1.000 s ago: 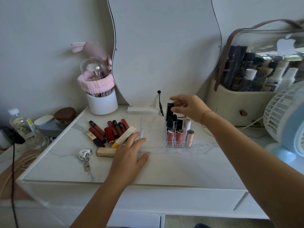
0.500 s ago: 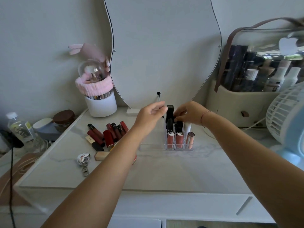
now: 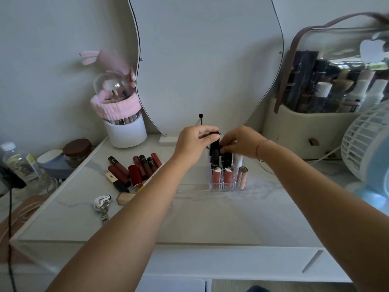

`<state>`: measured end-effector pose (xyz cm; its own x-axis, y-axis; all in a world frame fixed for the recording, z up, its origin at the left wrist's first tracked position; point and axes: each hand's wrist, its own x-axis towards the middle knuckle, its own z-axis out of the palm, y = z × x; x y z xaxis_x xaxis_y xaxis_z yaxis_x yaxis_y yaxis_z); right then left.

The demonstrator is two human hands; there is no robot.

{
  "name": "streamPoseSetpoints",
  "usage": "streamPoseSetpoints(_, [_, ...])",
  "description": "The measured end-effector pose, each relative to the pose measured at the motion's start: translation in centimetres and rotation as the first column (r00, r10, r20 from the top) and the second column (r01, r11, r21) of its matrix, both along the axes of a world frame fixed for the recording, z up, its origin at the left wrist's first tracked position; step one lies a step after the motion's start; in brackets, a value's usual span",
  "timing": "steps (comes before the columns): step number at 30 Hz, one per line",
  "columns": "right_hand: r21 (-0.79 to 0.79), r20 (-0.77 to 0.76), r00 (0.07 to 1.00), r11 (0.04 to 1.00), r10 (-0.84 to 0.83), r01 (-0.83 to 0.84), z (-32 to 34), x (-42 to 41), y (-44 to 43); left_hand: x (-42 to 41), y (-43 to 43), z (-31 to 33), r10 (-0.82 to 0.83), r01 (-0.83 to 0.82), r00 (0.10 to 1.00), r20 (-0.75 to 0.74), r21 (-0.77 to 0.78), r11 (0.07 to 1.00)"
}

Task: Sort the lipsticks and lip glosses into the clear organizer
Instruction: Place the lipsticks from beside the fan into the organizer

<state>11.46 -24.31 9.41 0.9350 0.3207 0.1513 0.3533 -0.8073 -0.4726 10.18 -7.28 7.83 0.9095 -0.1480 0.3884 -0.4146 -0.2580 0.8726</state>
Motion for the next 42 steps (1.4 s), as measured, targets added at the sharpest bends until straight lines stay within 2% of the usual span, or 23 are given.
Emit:
streamPoseSetpoints(13, [0.024, 0.006, 1.0, 1.0, 0.01, -0.01, 0.0, -0.1, 0.0, 1.0, 0.3, -0.8, 0.023, -0.019, 0.998, 0.064, -0.063, 0.998])
streamPoseSetpoints(19, [-0.017, 0.028, 1.0, 1.0, 0.001, -0.001, -0.1, 0.1, -0.1, 1.1, -0.1, -1.4, -0.003, -0.001, 0.993, 0.115, 0.028, 1.0])
streamPoseSetpoints(22, [-0.027, 0.028, 1.0, 1.0, -0.003, 0.004, -0.1, 0.1, -0.1, 1.4, 0.0, -1.5, -0.006, 0.006, 0.999, 0.035, 0.008, 1.0])
streamPoseSetpoints(28, [-0.034, 0.034, 0.999, 0.999, 0.003, -0.001, -0.2, 0.1, -0.1, 2.0, 0.4, -2.1, -0.058, 0.062, 0.997, -0.057, 0.079, 0.995])
streamPoseSetpoints(34, [0.001, 0.016, 1.0, 1.0, -0.004, 0.004, -0.2, 0.1, -0.2, 2.3, 0.7, -2.0, -0.052, 0.054, 0.998, -0.048, 0.049, 0.997])
streamPoseSetpoints(39, [-0.008, 0.014, 1.0, 1.0, 0.005, -0.005, -0.1, 0.0, -0.2, 2.0, 0.8, -1.2, -0.119, 0.116, 0.991, -0.064, -0.06, 0.991])
streamPoseSetpoints(42, [0.032, 0.026, 1.0, 0.999, 0.005, -0.006, 0.2, -0.2, -0.2, 1.8, 0.9, -1.1, -0.106, 0.103, 0.993, -0.053, -0.056, 0.993])
